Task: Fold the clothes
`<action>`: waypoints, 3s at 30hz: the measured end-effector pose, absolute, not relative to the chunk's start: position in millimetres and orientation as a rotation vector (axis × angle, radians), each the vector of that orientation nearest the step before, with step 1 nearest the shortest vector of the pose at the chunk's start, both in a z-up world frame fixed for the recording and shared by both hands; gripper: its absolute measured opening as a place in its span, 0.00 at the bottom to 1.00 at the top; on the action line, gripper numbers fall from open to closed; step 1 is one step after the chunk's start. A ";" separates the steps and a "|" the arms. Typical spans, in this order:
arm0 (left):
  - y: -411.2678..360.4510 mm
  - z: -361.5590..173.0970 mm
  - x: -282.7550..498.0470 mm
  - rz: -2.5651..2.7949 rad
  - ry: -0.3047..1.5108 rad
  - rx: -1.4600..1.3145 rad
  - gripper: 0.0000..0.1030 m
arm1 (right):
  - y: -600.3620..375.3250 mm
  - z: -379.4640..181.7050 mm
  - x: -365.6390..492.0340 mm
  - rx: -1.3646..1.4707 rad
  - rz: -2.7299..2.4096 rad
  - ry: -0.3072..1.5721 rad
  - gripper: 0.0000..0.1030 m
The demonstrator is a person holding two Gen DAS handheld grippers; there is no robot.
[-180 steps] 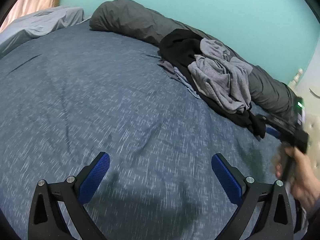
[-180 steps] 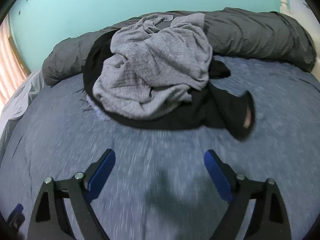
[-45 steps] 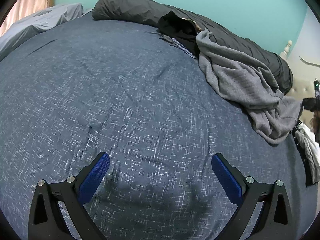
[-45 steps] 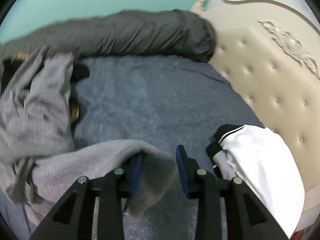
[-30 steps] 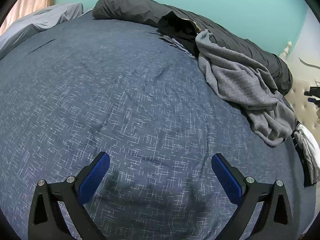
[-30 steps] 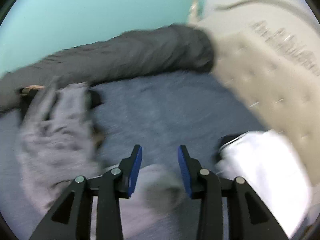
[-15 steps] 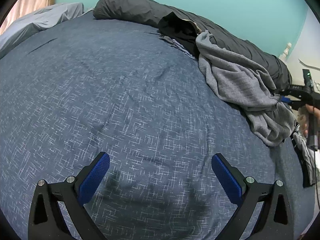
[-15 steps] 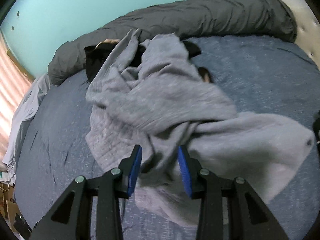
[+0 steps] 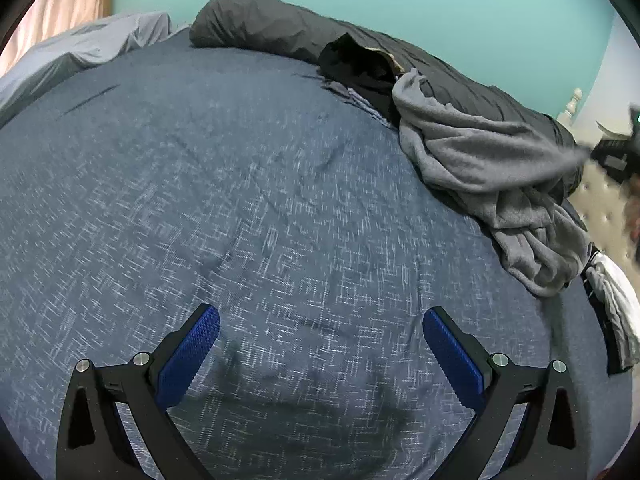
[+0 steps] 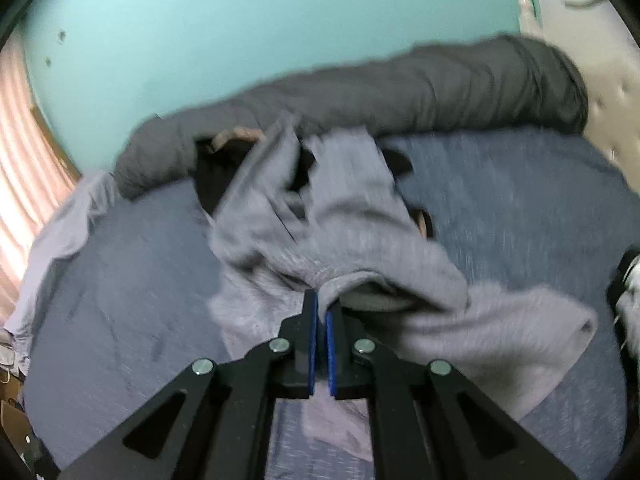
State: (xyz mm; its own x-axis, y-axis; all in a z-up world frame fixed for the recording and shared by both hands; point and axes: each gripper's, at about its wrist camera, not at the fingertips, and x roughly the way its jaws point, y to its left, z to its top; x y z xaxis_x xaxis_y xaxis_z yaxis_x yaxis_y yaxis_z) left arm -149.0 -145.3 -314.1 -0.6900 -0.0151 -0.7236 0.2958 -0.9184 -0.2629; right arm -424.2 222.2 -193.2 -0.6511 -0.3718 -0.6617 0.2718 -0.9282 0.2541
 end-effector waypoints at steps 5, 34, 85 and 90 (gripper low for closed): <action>-148.7 -299.0 -127.6 -2.699 0.554 1.109 1.00 | 209.5 -108.7 -395.3 0.906 -2.580 -0.166 0.03; -130.0 -122.7 47.2 -2.907 0.479 0.843 1.00 | 183.8 5.5 -128.7 0.718 -2.426 -0.002 0.03; -75.8 -237.7 -12.1 -2.896 0.322 1.260 1.00 | 149.2 -292.7 -180.2 1.316 -2.156 0.538 0.04; -72.7 -246.5 -19.1 -2.897 0.320 1.295 1.00 | 181.2 -265.5 -199.0 1.287 -2.285 0.439 0.03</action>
